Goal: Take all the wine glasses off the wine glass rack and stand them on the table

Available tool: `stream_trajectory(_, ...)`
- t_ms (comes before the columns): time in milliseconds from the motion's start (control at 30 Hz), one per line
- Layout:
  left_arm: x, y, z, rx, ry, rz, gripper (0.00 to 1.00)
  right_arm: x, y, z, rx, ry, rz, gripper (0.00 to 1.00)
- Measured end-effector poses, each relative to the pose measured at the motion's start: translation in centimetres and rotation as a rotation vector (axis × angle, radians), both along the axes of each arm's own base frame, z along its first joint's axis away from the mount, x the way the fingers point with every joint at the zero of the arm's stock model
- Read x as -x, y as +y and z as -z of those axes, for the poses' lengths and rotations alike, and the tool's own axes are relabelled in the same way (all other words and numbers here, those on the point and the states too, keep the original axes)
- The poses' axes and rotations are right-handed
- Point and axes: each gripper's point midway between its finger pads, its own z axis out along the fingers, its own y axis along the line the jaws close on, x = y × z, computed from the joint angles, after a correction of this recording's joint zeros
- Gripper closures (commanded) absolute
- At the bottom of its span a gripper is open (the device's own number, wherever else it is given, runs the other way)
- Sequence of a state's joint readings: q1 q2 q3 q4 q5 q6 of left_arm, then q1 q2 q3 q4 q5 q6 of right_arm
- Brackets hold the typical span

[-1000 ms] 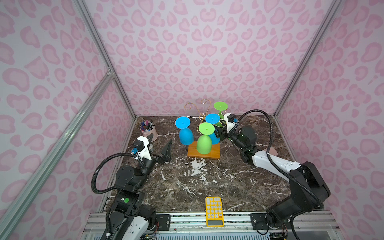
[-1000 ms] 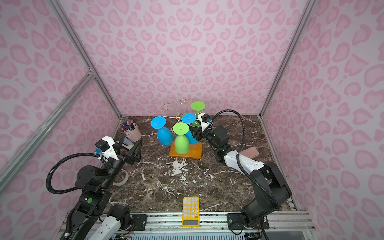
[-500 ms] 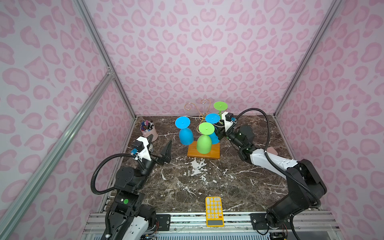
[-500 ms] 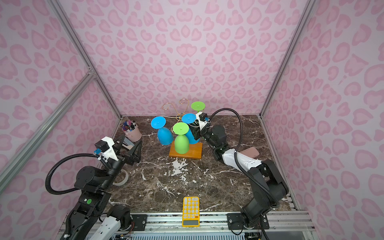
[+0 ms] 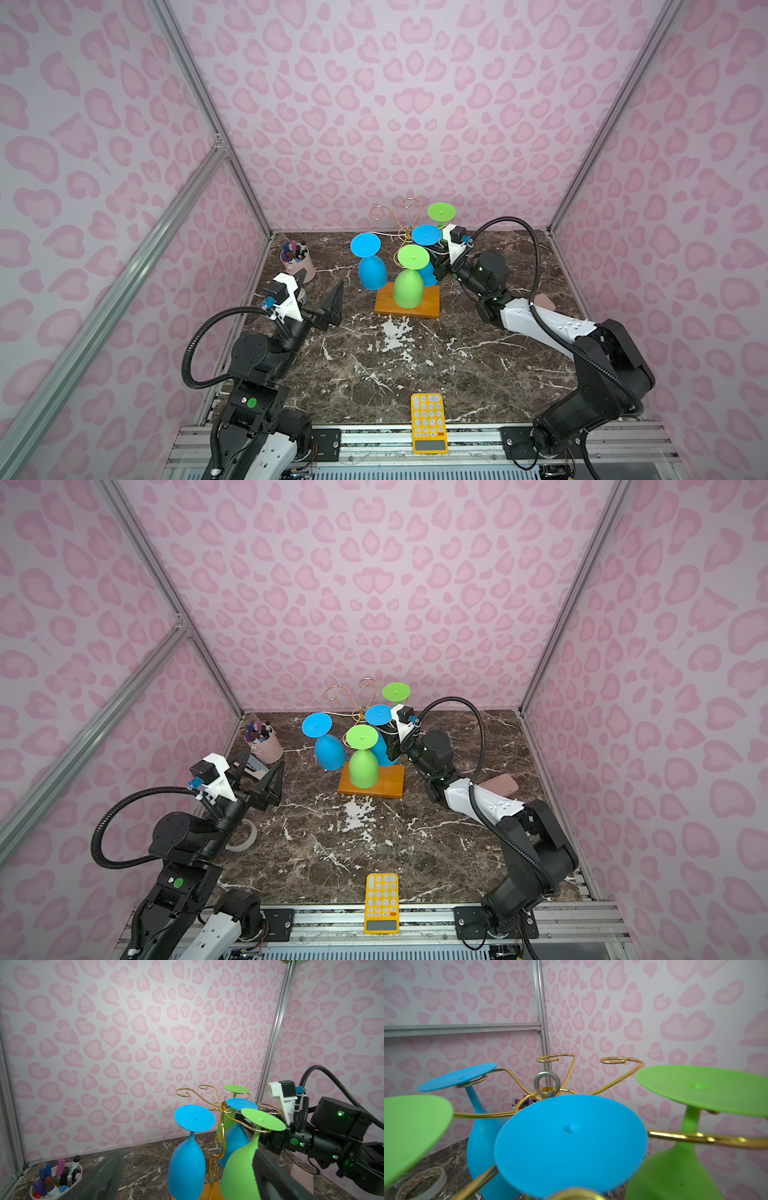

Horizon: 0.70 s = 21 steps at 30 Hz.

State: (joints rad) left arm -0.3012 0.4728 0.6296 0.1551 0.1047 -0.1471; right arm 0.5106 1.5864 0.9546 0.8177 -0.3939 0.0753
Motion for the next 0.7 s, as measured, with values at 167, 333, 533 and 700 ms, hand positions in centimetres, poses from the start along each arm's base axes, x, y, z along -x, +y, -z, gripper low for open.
stream_trajectory(167,0.00,0.00,0.00,0.000,0.000,0.000,0.03,0.30,-0.16,-0.16,-0.001,-0.003,0.001,0.90)
stream_trajectory(333,0.10,0.03,-0.04,0.000,-0.001,0.000,0.03,0.31,-0.32,-0.15,-0.001,-0.003,0.009,0.90)
stream_trajectory(533,0.36,0.11,-0.23,0.003,-0.009,0.000,0.03,0.34,-0.73,-0.37,-0.001,-0.009,0.028,0.91)
stream_trajectory(700,0.48,0.15,-0.27,0.003,-0.011,0.000,0.03,0.48,-0.99,-0.39,0.004,-0.006,0.039,0.91)
